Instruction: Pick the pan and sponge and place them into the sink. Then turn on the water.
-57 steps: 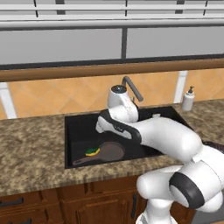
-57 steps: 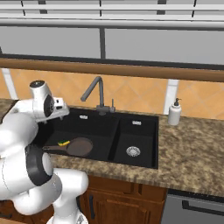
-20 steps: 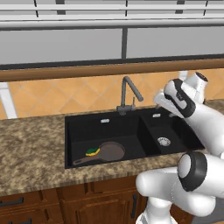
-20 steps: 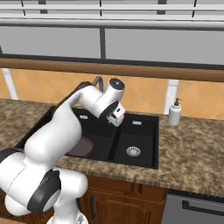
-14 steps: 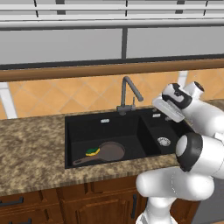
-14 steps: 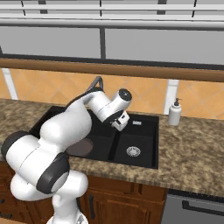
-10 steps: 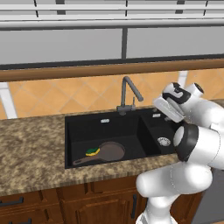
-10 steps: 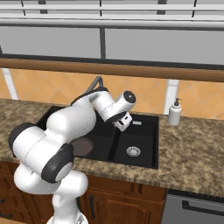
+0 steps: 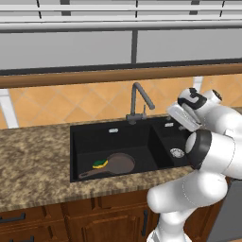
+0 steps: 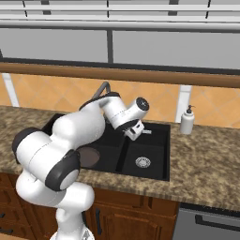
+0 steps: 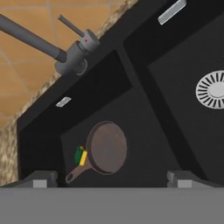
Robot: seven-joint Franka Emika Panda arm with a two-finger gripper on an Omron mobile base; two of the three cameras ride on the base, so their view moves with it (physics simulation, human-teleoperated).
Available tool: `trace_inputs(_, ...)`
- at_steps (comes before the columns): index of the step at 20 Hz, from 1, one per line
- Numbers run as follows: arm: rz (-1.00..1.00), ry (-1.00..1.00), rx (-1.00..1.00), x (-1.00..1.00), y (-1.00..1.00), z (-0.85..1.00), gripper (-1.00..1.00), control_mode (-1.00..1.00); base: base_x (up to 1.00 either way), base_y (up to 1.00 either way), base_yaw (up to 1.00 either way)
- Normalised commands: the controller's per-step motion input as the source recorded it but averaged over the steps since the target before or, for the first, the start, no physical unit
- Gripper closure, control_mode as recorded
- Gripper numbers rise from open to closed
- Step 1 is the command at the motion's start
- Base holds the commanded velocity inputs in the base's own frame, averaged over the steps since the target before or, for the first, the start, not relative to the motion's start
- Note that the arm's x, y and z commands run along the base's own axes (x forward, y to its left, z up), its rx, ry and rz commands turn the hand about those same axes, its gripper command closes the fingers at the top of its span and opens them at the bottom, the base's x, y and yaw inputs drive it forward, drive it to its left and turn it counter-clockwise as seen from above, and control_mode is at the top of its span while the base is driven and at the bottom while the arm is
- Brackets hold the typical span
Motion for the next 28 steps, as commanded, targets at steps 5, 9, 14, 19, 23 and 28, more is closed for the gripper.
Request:
trace_inputs(5,0.0,-0.12,-0.01,0.07,0.0,-0.06,-1.0,-1.0,0.0,0.0,0.0)
trace_inputs(9,0.0,-0.16,0.01,0.29,0.02,-0.01,-1.0,-1.0,0.0,0.0,0.0)
trace_inputs(14,0.0,-0.06,0.05,0.34,0.22,-0.05,-1.0,-1.0,0.0,0.0,0.0)
trace_inputs(19,0.0,0.0,0.03,0.43,0.13,-0.01,-1.0,-1.0,0.0,0.0,0.0)
trace_inputs(23,0.0,0.0,0.03,0.36,0.05,-0.18,-1.0,-1.0,0.0,0.0,0.0)
trace_inputs(28,0.0,0.0,0.04,0.38,0.1,-0.21,-1.0,-1.0,0.0,0.0,0.0)
